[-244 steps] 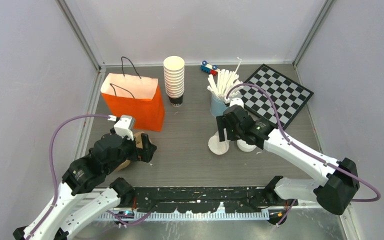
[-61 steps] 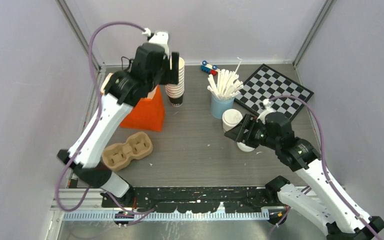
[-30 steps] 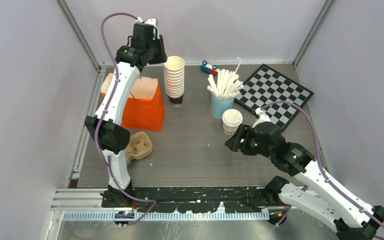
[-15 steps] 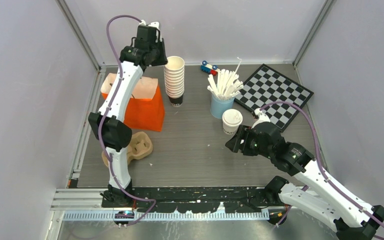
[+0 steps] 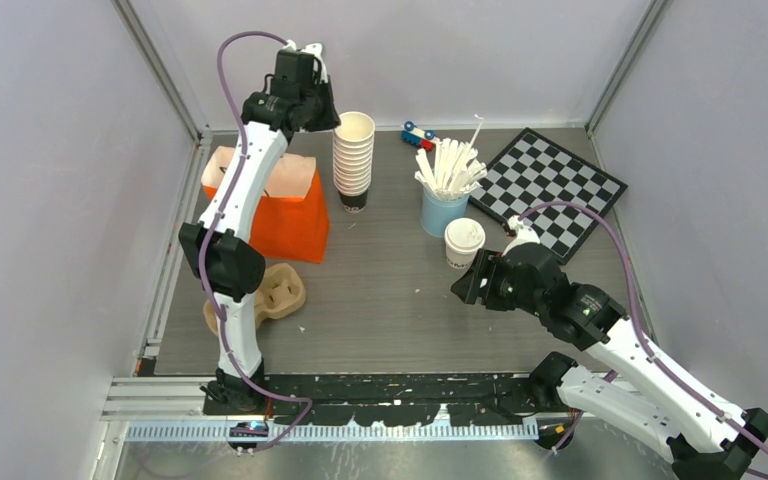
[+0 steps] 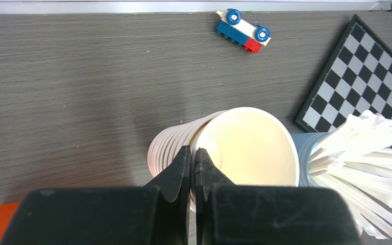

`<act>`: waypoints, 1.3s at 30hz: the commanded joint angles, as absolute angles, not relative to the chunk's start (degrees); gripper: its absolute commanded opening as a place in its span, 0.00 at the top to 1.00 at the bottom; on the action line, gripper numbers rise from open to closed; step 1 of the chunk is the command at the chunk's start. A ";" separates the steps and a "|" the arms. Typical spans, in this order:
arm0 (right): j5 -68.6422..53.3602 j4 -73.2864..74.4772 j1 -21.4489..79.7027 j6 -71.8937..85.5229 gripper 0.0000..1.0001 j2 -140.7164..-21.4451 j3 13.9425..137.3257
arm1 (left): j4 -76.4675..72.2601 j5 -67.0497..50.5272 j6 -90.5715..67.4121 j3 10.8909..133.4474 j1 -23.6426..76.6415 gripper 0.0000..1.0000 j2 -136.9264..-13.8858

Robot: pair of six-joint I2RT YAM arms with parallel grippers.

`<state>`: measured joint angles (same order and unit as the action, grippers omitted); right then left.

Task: Pack the takeout coffee

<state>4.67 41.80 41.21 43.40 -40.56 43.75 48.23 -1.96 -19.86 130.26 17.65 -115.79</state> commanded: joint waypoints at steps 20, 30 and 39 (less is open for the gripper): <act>9.42 41.66 41.53 43.19 0.33 -40.75 46.53 | 41.97 -6.91 -24.39 136.70 17.40 1.00 -106.25; 23.69 46.94 41.57 42.95 0.31 -45.47 46.90 | 42.92 -8.90 -24.82 128.79 18.00 1.00 -93.65; 29.03 49.04 41.47 46.40 0.30 -42.22 45.11 | 47.71 -13.74 -23.24 101.25 23.53 1.00 -70.55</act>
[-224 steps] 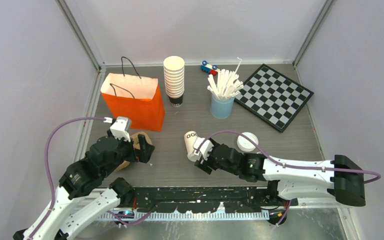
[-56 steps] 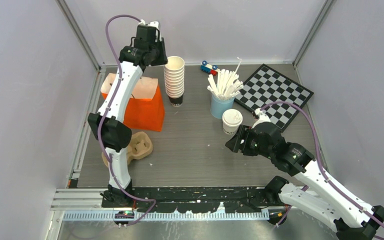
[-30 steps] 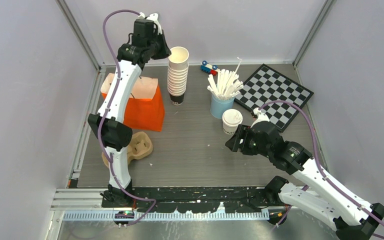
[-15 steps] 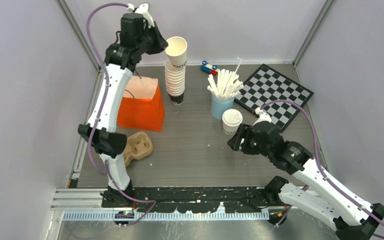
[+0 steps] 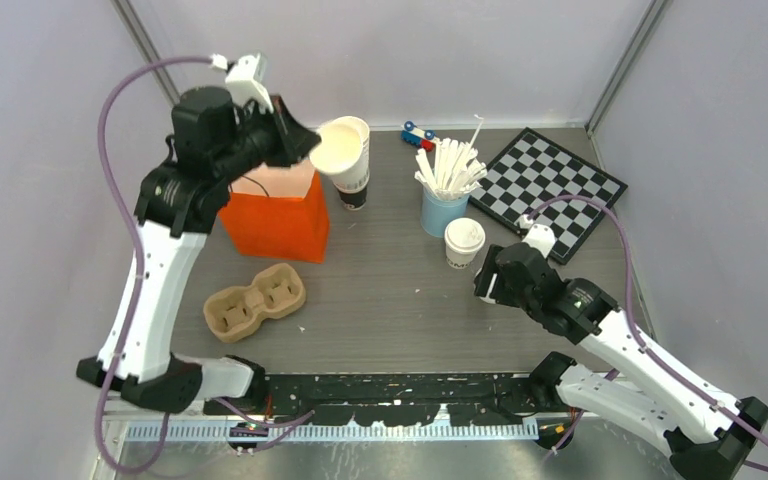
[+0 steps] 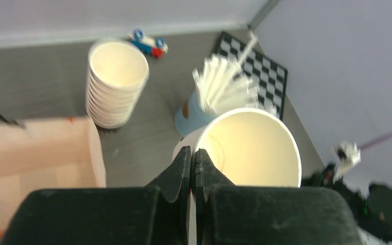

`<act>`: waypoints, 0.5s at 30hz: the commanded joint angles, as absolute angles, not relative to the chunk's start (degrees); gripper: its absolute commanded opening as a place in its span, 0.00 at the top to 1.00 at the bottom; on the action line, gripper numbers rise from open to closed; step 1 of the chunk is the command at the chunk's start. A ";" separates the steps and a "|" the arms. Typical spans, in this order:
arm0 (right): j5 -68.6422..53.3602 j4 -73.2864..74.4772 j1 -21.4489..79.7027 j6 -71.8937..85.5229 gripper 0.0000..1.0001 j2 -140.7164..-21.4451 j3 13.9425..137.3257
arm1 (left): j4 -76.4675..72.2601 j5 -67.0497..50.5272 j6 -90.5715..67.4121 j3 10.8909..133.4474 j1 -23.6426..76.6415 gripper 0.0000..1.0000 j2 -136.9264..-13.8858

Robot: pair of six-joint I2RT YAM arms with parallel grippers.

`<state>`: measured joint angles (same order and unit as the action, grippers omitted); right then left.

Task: Pack the takeout coffee

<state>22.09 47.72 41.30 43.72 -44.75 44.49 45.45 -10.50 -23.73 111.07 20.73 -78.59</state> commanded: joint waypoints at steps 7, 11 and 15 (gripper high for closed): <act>39.18 50.39 41.27 50.58 0.34 -39.86 42.32 | 42.33 -12.26 -28.63 72.00 32.32 1.00 -54.78; 41.44 49.06 39.37 51.07 0.49 -40.88 42.23 | 36.73 -11.68 -32.44 58.01 38.49 1.00 -52.11; 34.54 43.84 32.50 49.23 0.57 -44.22 41.29 | 31.09 -6.44 -33.03 51.57 44.47 1.00 -52.68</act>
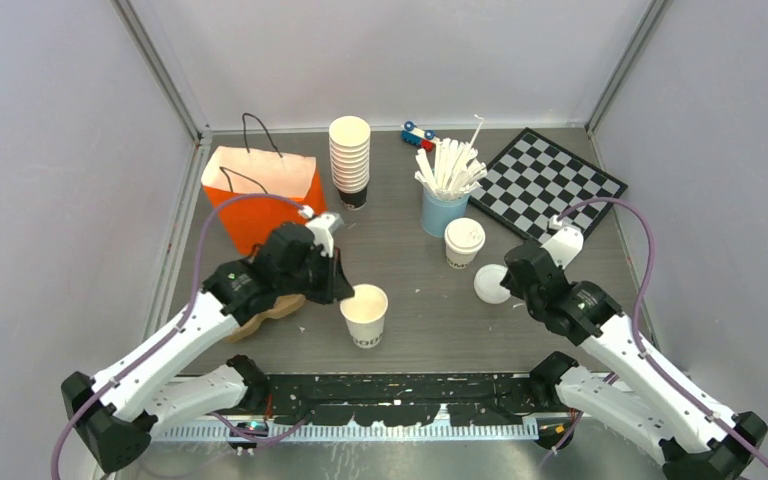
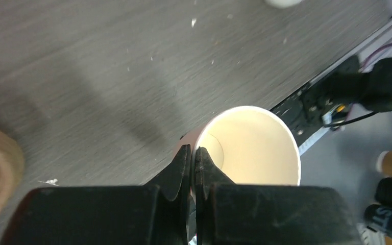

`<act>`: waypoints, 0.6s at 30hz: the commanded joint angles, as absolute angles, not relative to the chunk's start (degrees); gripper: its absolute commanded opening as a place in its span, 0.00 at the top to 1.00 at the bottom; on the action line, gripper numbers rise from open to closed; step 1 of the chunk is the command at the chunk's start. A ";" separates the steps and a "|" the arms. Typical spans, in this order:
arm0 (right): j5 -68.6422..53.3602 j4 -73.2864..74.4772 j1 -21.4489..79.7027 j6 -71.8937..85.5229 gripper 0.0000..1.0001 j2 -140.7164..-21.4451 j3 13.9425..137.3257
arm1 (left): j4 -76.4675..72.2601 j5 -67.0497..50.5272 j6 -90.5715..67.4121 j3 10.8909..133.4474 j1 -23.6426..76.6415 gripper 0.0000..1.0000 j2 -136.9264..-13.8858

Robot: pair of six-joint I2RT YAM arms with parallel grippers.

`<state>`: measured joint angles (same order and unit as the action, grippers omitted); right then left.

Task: Pack the takeout coffee

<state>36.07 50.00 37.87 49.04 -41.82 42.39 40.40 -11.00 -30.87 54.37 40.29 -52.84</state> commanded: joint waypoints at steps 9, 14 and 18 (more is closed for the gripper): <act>20.78 37.46 14.32 45.89 0.61 -52.48 36.98 | 19.11 -1.60 -28.93 43.77 47.37 1.00 -53.91; 18.99 32.72 12.66 47.09 0.64 -52.87 33.18 | 11.13 -3.83 -26.45 37.95 47.37 1.00 -53.86; 18.61 30.36 12.47 47.35 0.65 -52.55 31.16 | 10.64 -5.85 -26.86 37.55 47.38 1.00 -57.32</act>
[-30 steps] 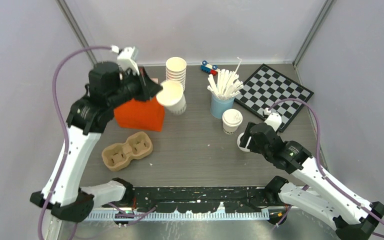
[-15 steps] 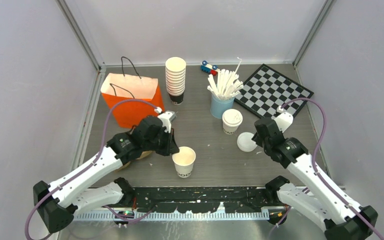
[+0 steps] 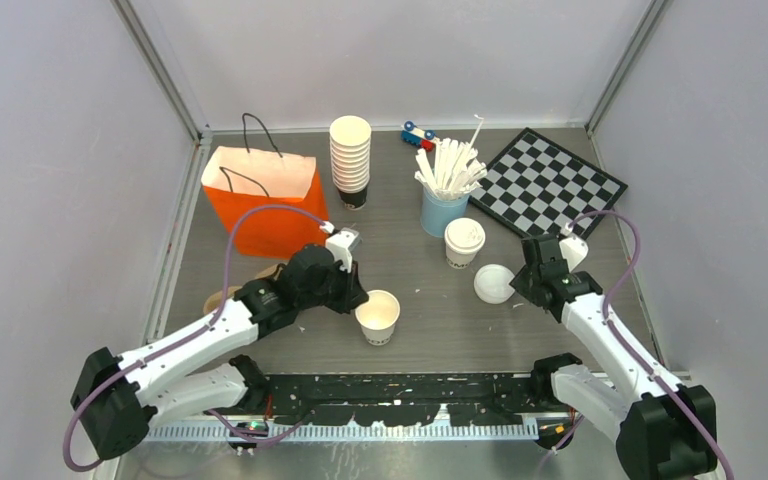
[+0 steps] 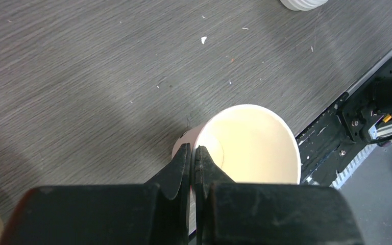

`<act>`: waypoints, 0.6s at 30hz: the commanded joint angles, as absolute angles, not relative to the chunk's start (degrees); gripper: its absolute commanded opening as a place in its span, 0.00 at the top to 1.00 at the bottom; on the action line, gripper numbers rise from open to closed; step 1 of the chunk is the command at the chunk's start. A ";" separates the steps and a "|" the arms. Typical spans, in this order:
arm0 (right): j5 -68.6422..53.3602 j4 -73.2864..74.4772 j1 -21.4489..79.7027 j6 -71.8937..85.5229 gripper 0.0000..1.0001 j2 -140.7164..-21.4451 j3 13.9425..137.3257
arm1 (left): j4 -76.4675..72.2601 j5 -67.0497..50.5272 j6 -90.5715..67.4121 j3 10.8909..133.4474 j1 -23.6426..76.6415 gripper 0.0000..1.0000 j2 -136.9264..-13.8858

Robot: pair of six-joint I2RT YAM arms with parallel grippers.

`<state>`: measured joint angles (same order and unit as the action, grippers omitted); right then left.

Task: Pack the takeout coffee

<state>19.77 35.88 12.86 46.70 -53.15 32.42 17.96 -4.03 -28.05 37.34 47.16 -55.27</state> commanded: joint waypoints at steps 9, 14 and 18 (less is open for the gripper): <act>17.59 25.97 12.22 46.10 0.71 -55.17 28.84 | 8.17 -6.61 -27.91 36.19 47.37 0.94 -58.58; 17.05 25.46 12.13 45.59 0.83 -55.87 29.12 | 7.94 -7.15 -27.85 35.84 47.40 0.77 -59.28; 16.98 25.75 12.21 45.22 0.94 -56.10 29.36 | 9.59 -7.14 -28.21 36.35 47.37 0.61 -58.64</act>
<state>16.71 27.79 12.49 46.11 -55.88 29.02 11.77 -6.50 -28.10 36.05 47.20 -59.16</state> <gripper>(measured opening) 0.105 0.319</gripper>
